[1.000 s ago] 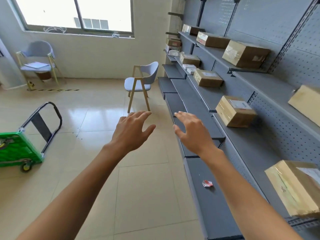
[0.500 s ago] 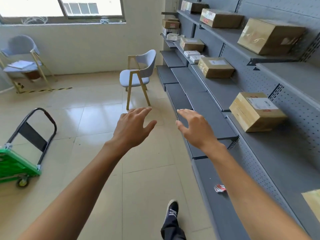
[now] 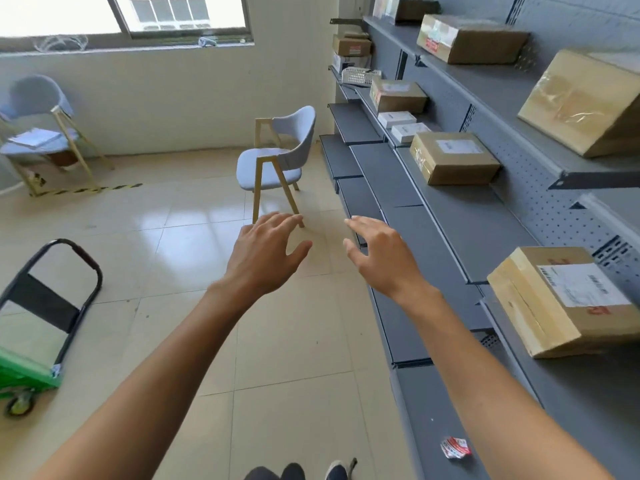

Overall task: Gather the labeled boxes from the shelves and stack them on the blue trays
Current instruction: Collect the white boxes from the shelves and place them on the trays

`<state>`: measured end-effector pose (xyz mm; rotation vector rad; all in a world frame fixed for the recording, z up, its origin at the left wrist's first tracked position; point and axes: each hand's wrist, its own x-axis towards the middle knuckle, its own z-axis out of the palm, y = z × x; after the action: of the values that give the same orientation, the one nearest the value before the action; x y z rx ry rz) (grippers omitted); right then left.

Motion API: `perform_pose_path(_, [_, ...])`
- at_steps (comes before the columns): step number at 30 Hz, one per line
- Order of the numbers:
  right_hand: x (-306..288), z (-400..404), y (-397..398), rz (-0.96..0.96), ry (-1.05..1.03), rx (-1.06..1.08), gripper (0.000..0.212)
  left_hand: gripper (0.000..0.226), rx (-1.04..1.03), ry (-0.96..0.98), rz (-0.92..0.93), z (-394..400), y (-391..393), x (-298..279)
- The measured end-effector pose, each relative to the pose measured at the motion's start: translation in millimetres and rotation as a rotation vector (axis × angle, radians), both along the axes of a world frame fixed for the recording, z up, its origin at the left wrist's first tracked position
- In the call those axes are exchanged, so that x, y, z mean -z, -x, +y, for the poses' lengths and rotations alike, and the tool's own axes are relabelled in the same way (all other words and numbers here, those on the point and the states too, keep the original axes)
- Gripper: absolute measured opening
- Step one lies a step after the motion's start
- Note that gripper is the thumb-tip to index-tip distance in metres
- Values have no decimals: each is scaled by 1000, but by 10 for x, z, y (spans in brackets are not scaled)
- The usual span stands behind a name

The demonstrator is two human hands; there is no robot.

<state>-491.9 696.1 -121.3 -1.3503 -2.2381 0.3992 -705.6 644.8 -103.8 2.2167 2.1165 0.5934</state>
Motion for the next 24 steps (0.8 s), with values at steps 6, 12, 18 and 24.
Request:
perform_pose_path(6, [47,821,348,-27,20,-29,42,52,-38,2,-45,758,363,109])
perform_pose_path(12, [69,1783,932,-61,23,-30,42,54,-48,-6,-59,1762,1017,222])
perform_pose_path(18, [32,2607,1393,24,22,38,42,53,7,-29,-80,2784,1545,187])
perform_pose_path(24, [38,3361,1544,17,42,125,42,52,83,-9,-72,3655,1704,156])
